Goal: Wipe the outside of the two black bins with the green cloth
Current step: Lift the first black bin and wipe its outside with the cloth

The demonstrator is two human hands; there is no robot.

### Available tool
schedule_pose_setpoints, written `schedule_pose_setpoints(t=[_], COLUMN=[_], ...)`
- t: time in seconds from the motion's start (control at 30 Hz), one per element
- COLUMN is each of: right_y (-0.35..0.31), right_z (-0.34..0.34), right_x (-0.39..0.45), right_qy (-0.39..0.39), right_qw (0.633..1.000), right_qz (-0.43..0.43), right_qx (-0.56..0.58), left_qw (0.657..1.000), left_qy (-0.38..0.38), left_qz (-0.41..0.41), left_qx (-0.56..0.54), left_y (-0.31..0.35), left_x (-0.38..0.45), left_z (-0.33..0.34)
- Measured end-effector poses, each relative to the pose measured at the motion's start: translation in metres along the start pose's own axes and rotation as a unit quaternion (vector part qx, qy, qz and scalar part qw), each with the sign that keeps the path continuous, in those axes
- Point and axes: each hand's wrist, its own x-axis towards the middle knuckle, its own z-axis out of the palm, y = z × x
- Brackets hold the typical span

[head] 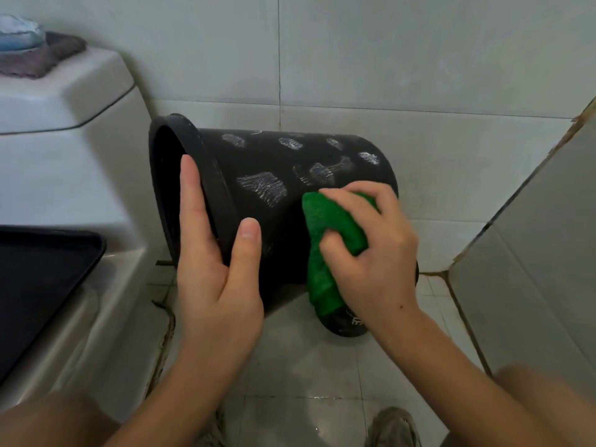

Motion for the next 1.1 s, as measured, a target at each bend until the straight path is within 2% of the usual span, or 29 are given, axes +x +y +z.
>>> schedule_pose_setpoints(t=[0.17, 0.23, 0.4, 0.57, 0.63, 0.7, 0.77, 0.83, 0.9, 1.0, 1.1], right_y=[-0.032, -0.026, -0.006, -0.032, -0.024, -0.004, 0.02, 0.041, 0.053, 0.038, 0.002], right_z=[0.014, 0.01, 0.004, 0.016, 0.012, 0.008, 0.003, -0.004, -0.01, -0.008, 0.002], right_x=[-0.024, -0.022, -0.005, -0.025, -0.021, -0.011, 0.006, 0.021, 0.028, 0.023, 0.001], right_qy=[-0.059, -0.077, -0.026, -0.083, -0.092, -0.075, -0.038, -0.013, 0.003, 0.015, -0.031], right_qw=[0.991, 0.988, 0.999, 0.988, 0.985, 0.993, 0.998, 0.988, 0.981, 0.989, 0.999], right_qz=[-0.085, -0.113, -0.026, -0.111, -0.136, -0.087, 0.039, 0.149, 0.185, 0.144, 0.013], right_qx=[0.086, 0.074, 0.01, 0.069, 0.056, 0.023, -0.012, -0.042, -0.056, -0.041, -0.003], left_qw=[1.0, 1.0, 1.0, 1.0, 0.999, 0.999, 0.998, 0.998, 0.999, 0.998, 0.999], left_qy=[0.017, 0.014, 0.018, 0.026, 0.026, 0.037, 0.048, 0.045, 0.045, 0.051, 0.026], left_qz=[0.002, 0.009, -0.001, -0.008, -0.006, -0.008, -0.021, -0.026, -0.023, -0.025, -0.016], left_qx=[0.0, 0.01, 0.016, 0.009, 0.019, 0.033, 0.03, 0.02, 0.013, 0.008, -0.008], left_y=[-0.003, -0.003, -0.005, -0.004, -0.004, -0.004, 0.0, 0.006, 0.01, 0.006, 0.002], left_x=[0.0, 0.001, -0.001, 0.0, 0.002, 0.005, 0.004, 0.002, 0.002, 0.005, 0.004], left_z=[-0.002, -0.003, -0.002, -0.005, -0.005, -0.006, -0.009, -0.013, -0.017, -0.015, -0.009])
